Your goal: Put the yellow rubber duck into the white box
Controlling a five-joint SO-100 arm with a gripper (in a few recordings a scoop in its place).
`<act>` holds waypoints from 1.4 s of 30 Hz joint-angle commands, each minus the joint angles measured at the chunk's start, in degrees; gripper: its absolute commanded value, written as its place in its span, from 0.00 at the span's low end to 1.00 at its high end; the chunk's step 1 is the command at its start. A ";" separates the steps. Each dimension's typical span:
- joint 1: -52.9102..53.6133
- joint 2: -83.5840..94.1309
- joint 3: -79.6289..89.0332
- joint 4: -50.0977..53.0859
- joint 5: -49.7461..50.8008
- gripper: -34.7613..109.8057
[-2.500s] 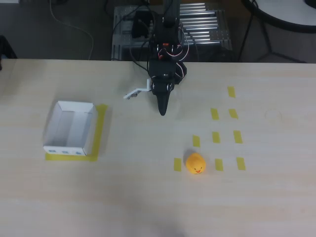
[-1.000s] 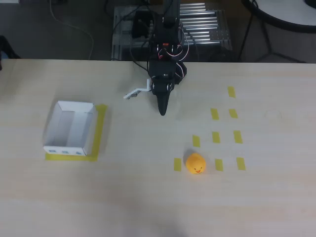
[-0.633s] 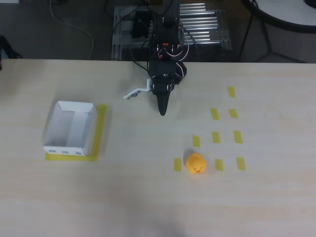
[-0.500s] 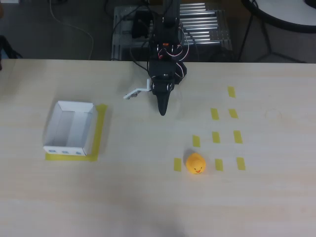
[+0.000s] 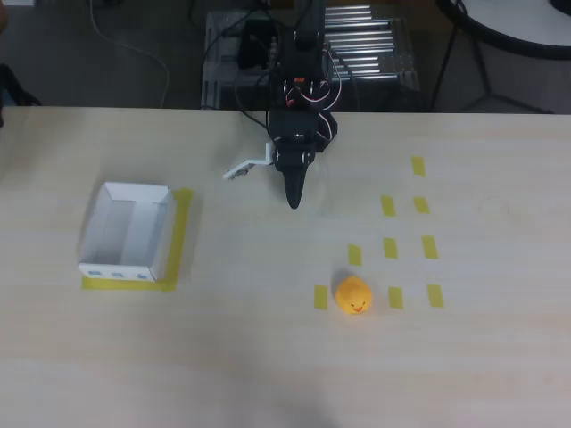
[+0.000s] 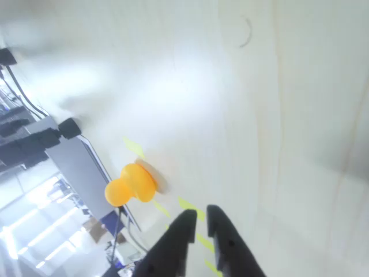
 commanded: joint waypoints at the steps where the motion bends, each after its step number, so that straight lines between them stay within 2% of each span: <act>1: -2.29 2.81 0.88 -1.67 -2.64 0.24; 3: -2.02 2.55 0.79 -1.85 -2.72 0.24; 5: -0.88 -2.90 -2.02 -7.65 -3.25 0.24; 9: 0.79 -27.16 -25.05 -9.67 -7.12 0.24; 11: -0.88 -41.75 -42.10 -4.22 -11.34 0.26; 14: -2.64 -60.21 -66.53 6.50 -20.83 0.35; 17: -3.96 -73.74 -86.31 14.85 -22.68 0.53; 18: -4.66 -77.43 -91.93 16.96 -24.35 0.56; 21: -7.38 -87.71 -106.61 22.32 -27.77 0.60; 25: -11.69 -101.69 -126.21 35.51 -31.82 0.64; 32: -16.61 -113.38 -125.16 36.56 -37.44 0.68; 42: -17.93 -132.54 -133.42 36.12 -37.62 0.68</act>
